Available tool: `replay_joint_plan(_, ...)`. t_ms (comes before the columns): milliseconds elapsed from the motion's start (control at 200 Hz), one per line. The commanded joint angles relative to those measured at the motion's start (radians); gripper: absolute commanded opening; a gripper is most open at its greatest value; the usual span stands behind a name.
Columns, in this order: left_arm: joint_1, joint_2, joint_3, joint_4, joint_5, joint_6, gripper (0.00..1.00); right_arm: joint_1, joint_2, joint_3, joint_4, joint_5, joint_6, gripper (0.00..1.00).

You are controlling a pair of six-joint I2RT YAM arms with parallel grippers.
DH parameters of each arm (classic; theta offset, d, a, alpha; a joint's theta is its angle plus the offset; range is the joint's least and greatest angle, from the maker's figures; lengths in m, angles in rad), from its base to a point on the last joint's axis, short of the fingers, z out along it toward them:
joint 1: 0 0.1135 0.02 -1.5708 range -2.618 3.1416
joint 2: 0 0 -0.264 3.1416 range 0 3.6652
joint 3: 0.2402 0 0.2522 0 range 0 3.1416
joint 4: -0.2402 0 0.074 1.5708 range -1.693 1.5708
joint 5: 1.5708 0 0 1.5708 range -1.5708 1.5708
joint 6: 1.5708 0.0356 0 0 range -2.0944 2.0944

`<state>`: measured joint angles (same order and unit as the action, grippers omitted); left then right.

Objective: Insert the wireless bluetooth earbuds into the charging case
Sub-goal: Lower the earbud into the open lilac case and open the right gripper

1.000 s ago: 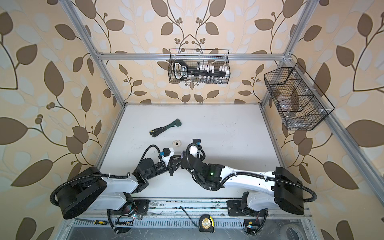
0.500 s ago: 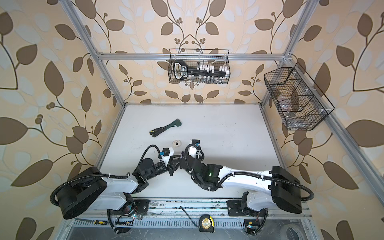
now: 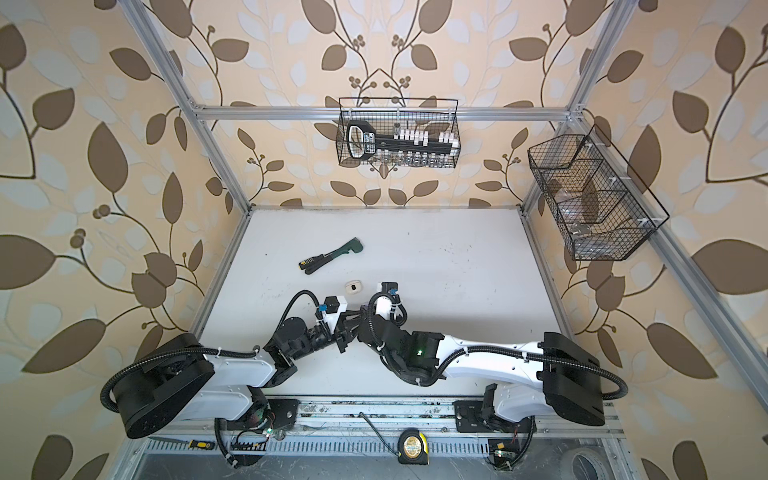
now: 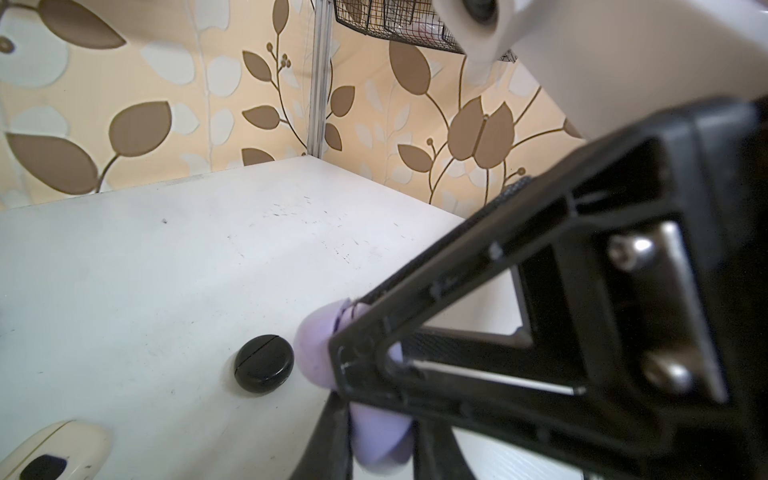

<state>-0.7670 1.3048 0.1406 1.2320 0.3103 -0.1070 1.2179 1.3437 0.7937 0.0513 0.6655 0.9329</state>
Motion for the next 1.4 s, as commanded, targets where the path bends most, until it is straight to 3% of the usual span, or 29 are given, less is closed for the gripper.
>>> replay_joint_plan(0, -0.009, -0.006, -0.002, 0.121, 0.027, 0.007, 0.00, 0.012, -0.006, -0.012, -0.010, -0.035, -0.011, 0.32)
replay_joint_plan(280, -0.009, -0.006, -0.002, 0.127, 0.039, 0.012, 0.00, 0.016, -0.072, -0.018, -0.039, -0.021, -0.045, 0.46)
replay_joint_plan(575, -0.009, -0.003, -0.007, 0.158, 0.079, 0.023, 0.00, 0.016, -0.175, -0.008, -0.123, 0.018, -0.087, 0.50)
replay_joint_plan(985, -0.009, -0.013, -0.006, 0.193, 0.193, 0.049, 0.00, -0.005, -0.289, -0.020, -0.258, 0.018, -0.145, 0.42)
replay_joint_plan(1395, -0.009, -0.028, -0.007, 0.193, 0.220, 0.058, 0.00, -0.032, -0.237, -0.026, -0.256, -0.070, -0.161, 0.34)
